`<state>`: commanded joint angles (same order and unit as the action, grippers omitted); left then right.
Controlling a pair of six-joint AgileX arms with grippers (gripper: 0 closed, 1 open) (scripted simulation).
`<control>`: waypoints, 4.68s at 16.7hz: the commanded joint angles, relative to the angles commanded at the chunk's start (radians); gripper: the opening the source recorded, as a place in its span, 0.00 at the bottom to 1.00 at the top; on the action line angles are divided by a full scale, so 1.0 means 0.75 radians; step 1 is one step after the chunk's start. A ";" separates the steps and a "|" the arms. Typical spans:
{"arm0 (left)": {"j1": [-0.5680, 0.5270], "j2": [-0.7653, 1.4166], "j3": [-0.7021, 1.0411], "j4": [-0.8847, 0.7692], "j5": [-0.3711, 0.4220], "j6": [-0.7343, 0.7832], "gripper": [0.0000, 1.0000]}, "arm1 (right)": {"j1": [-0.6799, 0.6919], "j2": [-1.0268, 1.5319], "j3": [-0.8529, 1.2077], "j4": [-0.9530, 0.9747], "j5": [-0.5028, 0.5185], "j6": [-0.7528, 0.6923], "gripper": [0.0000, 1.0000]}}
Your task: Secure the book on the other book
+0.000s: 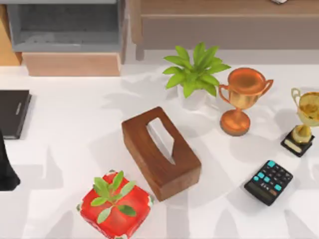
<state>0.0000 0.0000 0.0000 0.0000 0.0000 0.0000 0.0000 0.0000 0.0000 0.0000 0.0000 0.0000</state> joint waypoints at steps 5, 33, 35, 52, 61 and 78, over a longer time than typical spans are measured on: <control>-0.016 0.086 0.080 0.041 -0.013 0.000 1.00 | 0.000 0.000 0.000 0.000 0.000 0.000 1.00; -0.325 2.548 1.681 0.859 -0.279 -0.009 1.00 | 0.000 0.000 0.000 0.000 0.000 0.000 1.00; -0.325 2.561 1.702 0.856 -0.276 -0.009 1.00 | 0.000 0.000 0.000 0.000 0.000 0.000 1.00; -0.313 2.689 1.884 0.803 -0.260 -0.009 0.47 | 0.000 0.000 0.000 0.000 0.000 0.000 1.00; -0.313 2.689 1.884 0.803 -0.260 -0.009 0.00 | 0.000 0.000 0.000 0.000 0.000 0.000 1.00; -0.317 2.617 1.845 0.784 -0.261 0.008 0.00 | 0.000 0.000 0.000 0.000 0.000 0.000 1.00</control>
<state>-0.2381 1.9629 1.3838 0.5879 -0.1954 0.0060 0.0000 0.0000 0.0000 0.0000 0.0000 0.0000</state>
